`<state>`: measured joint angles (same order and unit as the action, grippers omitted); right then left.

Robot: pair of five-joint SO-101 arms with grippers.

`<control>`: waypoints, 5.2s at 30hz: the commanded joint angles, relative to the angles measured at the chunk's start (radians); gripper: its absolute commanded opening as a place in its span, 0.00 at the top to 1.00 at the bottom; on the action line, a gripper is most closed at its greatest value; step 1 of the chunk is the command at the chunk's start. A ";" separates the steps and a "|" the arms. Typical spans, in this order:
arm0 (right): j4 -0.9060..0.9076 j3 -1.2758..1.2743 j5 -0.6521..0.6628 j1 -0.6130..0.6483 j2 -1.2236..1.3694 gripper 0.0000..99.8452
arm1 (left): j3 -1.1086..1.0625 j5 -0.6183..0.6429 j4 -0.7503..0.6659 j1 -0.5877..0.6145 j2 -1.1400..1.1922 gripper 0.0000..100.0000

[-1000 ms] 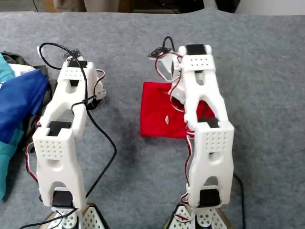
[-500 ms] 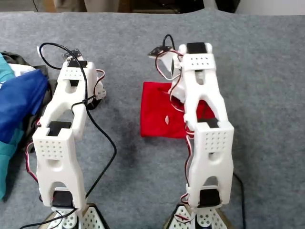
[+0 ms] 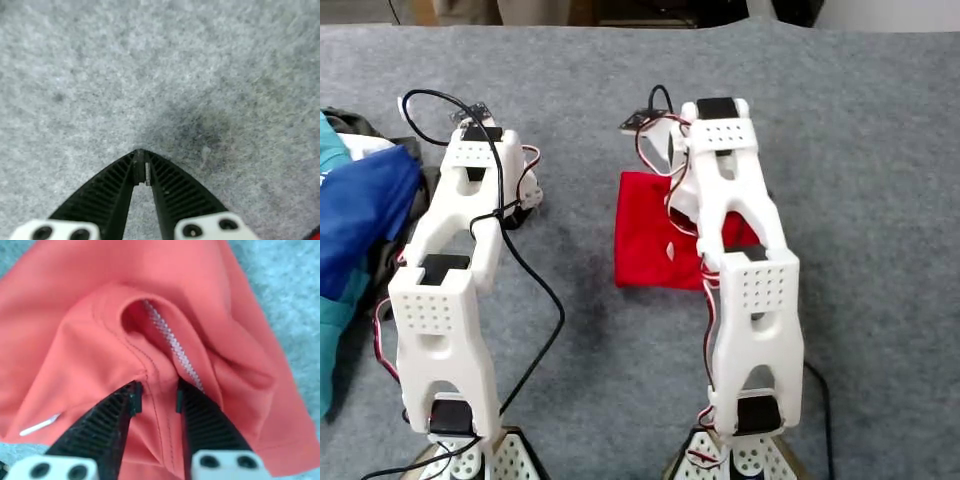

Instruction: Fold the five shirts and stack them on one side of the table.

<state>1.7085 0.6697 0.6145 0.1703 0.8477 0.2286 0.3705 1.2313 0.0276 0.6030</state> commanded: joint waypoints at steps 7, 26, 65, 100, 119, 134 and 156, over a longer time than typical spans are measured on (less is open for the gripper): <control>-0.025 0.062 0.015 -0.012 0.018 0.99 | 0.011 -0.008 -0.041 0.012 -0.033 0.98; 0.077 -0.027 0.031 -0.099 -0.214 1.00 | 0.011 -0.008 -0.041 0.012 -0.033 0.98; -0.049 -0.618 0.150 -0.403 -0.794 0.79 | 0.011 -0.043 -0.035 0.011 -0.033 0.98; -0.127 0.074 -0.028 -0.232 -0.022 0.99 | 0.011 -0.046 -0.035 -0.023 -0.033 0.98; -0.127 0.458 -0.041 -0.343 0.176 0.99 | 0.011 -0.046 -0.037 -0.026 -0.033 0.98; 0.078 0.679 -0.052 -0.262 0.157 0.99 | 0.011 -0.046 -0.037 -0.025 -0.033 0.98; -0.054 0.550 -0.106 -0.283 0.257 0.99 | 0.011 -0.046 -0.040 -0.026 -0.033 0.98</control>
<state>1.7024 1.1745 0.5501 -0.0798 1.0702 0.2286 0.3353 1.2313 0.0184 0.6030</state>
